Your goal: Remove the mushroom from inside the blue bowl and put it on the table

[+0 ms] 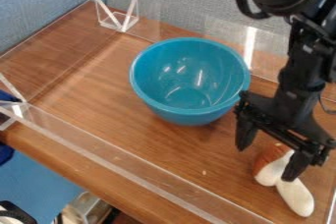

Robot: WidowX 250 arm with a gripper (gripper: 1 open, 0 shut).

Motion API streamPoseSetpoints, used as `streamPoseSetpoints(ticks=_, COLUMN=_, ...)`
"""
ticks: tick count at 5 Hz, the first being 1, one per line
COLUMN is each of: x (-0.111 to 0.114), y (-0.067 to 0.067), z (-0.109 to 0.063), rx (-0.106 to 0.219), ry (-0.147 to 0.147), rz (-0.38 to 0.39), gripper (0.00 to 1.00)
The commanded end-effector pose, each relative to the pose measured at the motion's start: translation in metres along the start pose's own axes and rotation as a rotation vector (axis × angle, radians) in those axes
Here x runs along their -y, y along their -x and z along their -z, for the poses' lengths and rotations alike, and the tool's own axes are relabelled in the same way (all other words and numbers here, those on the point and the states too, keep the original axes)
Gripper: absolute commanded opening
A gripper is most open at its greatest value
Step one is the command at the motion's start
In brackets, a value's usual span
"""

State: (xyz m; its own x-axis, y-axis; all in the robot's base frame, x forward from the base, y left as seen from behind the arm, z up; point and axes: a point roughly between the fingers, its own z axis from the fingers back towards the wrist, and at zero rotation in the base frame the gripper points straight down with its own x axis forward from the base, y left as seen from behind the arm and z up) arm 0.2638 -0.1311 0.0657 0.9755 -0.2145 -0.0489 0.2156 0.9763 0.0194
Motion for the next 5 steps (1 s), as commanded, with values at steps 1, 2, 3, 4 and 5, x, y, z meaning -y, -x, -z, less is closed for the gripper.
streamPoseSetpoints(ticks=1, x=-0.001, y=0.000, z=-0.031, rx=0.080, ry=0.007, rz=-0.005, gripper=1.00)
streamPoseSetpoints(ticks=2, x=-0.007, y=0.011, z=-0.052, rx=0.108, ry=-0.005, rz=-0.025, gripper=1.00)
streamPoseSetpoints(ticks=3, x=-0.017, y=0.024, z=-0.072, rx=0.142, ry=-0.010, rz=-0.057, gripper=1.00)
streamPoseSetpoints(ticks=4, x=-0.026, y=0.036, z=-0.081, rx=0.150, ry=-0.004, rz=-0.076, gripper=1.00)
streamPoseSetpoints(ticks=5, x=-0.027, y=0.042, z=-0.080, rx=0.139, ry=0.018, rz=-0.082, gripper=1.00)
